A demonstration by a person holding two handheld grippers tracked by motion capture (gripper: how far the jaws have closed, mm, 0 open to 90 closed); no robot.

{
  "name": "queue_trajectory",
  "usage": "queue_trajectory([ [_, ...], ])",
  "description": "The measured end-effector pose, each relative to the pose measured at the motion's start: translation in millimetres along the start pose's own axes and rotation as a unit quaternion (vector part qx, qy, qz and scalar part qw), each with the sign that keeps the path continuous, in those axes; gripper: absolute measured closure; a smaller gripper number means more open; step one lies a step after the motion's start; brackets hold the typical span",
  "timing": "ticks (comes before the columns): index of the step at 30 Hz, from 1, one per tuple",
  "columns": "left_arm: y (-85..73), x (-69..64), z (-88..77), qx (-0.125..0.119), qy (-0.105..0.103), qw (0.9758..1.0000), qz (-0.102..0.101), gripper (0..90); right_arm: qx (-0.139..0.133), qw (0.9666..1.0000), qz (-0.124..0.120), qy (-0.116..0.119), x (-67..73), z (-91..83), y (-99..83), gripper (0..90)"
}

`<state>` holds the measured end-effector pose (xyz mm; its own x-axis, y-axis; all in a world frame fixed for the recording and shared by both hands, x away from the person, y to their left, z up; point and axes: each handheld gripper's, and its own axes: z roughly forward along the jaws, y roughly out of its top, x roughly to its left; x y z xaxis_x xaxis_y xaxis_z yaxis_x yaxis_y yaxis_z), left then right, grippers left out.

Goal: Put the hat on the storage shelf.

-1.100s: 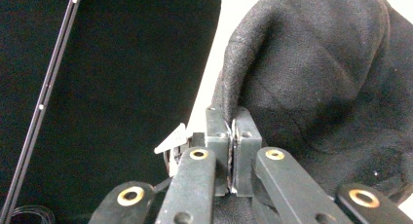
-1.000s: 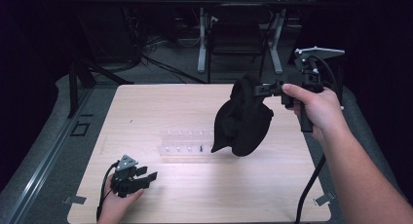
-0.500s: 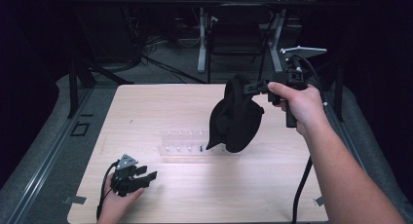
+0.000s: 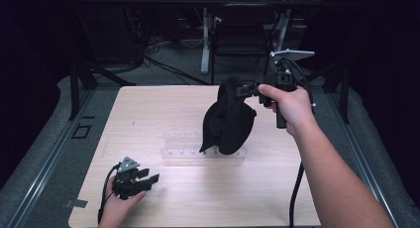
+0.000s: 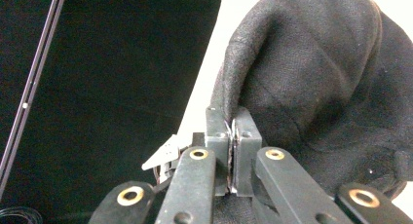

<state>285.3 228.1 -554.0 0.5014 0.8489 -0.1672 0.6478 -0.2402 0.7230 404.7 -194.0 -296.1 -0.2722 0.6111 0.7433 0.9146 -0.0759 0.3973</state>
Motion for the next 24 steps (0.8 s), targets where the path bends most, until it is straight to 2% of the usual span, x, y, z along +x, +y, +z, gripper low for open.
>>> queue_trajectory([
  [8,0.1,-1.3,-0.4,0.0,-0.002,1.0,0.001,50.1,0.006,1.0,-0.001,-0.005,-2.9,6.4,1.6,88.5],
  [14,1.1,-4.1,-0.8,0.003,-0.007,0.9999,0.012,50.2,0.01,0.9999,-0.003,-0.01,-2.6,12.6,2.8,88.4],
  [24,4.2,-7.0,1.8,-0.013,-0.014,0.9998,0.009,50.7,0.015,0.9997,-0.007,0.018,-1.2,21.9,2.5,88.3],
])
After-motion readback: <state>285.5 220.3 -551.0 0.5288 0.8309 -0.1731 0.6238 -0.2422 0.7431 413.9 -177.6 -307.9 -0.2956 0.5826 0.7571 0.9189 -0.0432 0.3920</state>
